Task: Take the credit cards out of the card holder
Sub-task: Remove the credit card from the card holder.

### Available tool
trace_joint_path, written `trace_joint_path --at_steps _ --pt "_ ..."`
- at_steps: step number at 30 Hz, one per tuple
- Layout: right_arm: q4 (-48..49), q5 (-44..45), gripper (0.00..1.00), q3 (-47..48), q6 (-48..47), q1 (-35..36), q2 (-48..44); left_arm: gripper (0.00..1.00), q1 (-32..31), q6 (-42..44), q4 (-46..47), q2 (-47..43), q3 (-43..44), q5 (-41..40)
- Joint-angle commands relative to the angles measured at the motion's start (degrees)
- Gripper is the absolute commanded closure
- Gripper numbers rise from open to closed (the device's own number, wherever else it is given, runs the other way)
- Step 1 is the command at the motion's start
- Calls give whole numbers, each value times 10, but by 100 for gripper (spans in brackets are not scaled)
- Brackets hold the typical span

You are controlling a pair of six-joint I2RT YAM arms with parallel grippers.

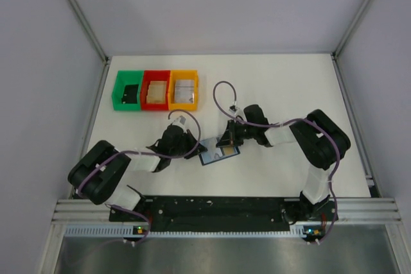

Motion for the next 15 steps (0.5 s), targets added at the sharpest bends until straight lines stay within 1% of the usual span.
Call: trace_joint_path --at_steps 1,7,15 --pt "20 5 100 -2 -9 0 -15 100 1 10 -6 21 -5 -6" --pt "-8 27 100 -4 -25 -3 -31 100 0 13 -39 10 -17 -28" --pt "-16 26 100 -8 -29 -17 -39 100 7 24 -61 -22 -33 -45"
